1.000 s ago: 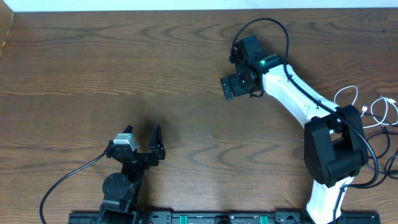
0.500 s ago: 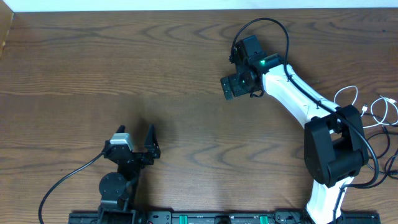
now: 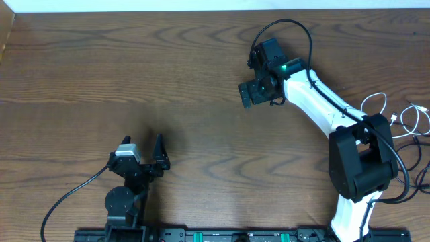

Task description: Untangle cables

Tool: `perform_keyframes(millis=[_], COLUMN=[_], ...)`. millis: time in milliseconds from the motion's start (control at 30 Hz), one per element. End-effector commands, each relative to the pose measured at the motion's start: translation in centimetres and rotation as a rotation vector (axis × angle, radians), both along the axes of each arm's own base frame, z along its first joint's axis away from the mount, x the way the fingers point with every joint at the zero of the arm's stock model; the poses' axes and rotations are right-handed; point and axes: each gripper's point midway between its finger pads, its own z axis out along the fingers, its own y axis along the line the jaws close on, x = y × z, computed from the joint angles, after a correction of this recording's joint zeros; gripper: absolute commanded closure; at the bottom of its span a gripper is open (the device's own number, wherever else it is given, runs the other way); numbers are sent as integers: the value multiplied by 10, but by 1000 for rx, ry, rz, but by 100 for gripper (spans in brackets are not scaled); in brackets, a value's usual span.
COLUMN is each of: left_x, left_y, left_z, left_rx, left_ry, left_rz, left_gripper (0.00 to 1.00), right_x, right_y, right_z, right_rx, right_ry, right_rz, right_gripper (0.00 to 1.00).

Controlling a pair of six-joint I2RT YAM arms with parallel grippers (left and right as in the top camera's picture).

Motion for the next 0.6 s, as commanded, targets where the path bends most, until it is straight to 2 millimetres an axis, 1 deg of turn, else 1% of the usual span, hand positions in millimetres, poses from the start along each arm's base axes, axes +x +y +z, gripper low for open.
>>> perform_keyframes(millis=[0, 67, 267, 567], left_x=[-2, -3, -5, -7], left_y=[-10, -19, -32, -41], left_z=[-14, -13, -12, -12], left_rx=[40, 47, 43, 68], left_ry=[36, 30, 25, 23], left_rz=[-67, -119, -184, -215], left_gripper=[13, 13, 13, 13], right_x=[5, 5, 5, 5], right_y=[2, 2, 2, 2], right_z=[21, 21, 21, 21], right_rx=[11, 11, 11, 11], right_ry=[-50, -50, -50, -50], right_rz=[6, 6, 6, 6], right_gripper=[1, 1, 1, 1])
